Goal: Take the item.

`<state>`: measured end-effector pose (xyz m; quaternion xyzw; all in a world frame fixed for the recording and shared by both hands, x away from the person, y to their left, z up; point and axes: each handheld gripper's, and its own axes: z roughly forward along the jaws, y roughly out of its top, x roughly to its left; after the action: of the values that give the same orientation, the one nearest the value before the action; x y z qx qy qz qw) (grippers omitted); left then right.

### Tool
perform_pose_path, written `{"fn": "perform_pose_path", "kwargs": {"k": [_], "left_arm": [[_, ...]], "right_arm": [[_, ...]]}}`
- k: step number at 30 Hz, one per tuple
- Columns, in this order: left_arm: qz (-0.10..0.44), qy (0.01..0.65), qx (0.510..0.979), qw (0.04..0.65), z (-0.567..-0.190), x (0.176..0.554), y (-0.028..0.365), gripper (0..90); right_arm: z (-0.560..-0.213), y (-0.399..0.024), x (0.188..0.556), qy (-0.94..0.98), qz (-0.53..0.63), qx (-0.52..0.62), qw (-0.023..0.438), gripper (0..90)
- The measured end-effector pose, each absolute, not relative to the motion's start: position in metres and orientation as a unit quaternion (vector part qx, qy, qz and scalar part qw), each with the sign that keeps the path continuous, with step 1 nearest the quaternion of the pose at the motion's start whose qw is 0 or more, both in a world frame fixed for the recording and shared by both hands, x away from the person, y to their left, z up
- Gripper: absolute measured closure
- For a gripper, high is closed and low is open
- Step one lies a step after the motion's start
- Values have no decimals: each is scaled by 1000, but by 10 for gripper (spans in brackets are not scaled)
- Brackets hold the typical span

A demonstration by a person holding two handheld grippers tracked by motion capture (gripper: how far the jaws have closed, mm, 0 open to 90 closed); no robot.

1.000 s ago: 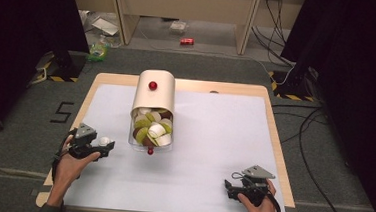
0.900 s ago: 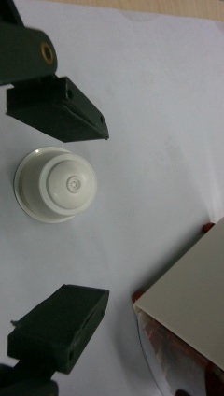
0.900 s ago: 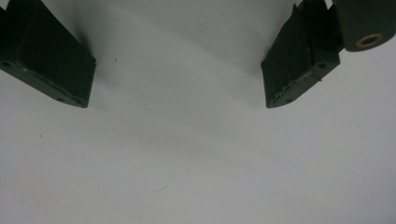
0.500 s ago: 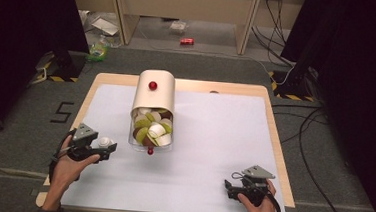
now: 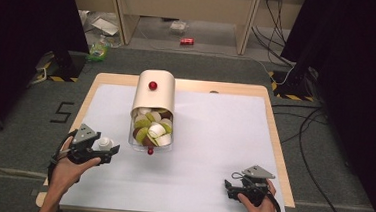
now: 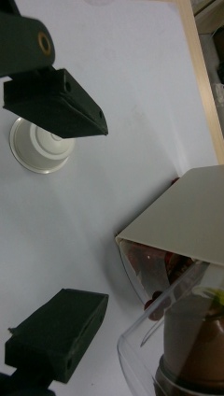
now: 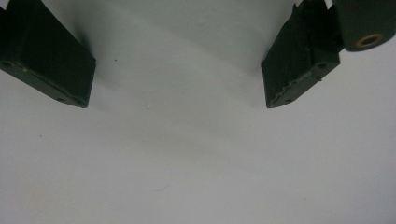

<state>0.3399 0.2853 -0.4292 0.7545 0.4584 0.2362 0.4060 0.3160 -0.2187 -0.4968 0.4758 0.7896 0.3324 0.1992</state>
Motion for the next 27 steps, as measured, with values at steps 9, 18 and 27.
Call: {"fn": "perform_pose_path", "kwargs": {"k": [9,18,27], "left_arm": [[236,451,756,410,-425,334,281,156],[237,437,761,417,-418,328,273,156],[237,424,769,415,-416,325,264,156]], "right_arm": [[-497,-219,316,790,332,474,200,101],[-497,-219,316,789,333,476,199,101],[-497,-219,316,790,333,474,200,101]]}}
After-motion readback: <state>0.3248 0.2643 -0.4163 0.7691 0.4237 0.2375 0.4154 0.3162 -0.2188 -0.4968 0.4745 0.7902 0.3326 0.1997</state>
